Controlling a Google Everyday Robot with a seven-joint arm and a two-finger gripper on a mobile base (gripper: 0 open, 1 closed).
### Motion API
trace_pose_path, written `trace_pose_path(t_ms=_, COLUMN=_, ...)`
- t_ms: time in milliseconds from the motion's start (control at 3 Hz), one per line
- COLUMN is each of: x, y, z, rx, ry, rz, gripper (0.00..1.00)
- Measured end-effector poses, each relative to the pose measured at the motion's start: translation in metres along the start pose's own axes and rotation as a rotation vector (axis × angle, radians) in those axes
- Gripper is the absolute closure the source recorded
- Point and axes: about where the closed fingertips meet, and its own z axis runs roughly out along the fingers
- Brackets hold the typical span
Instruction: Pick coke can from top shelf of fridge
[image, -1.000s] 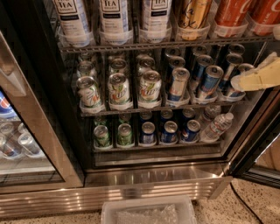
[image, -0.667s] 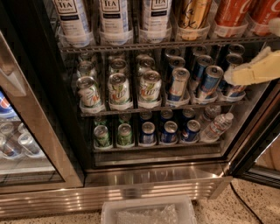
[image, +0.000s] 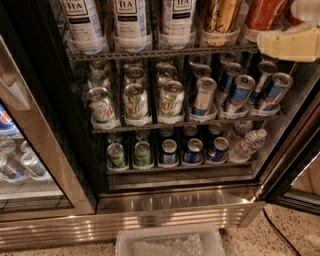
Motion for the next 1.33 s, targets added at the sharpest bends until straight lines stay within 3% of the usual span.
trace_pose_path(t_ms=333, x=-0.012, y=-0.007, z=0.003, rx=0.053, ry=-0.076, rz=0.025, gripper=0.33)
trace_pose_path(t_ms=667, x=-0.015, y=-0.015, z=0.014, rx=0.099, ry=-0.112, rz=0.044, gripper=0.33)
trace_pose_path(t_ms=1333, x=-0.025, y=-0.025, z=0.031, rx=0.203, ry=-0.140, rz=0.059, gripper=0.31)
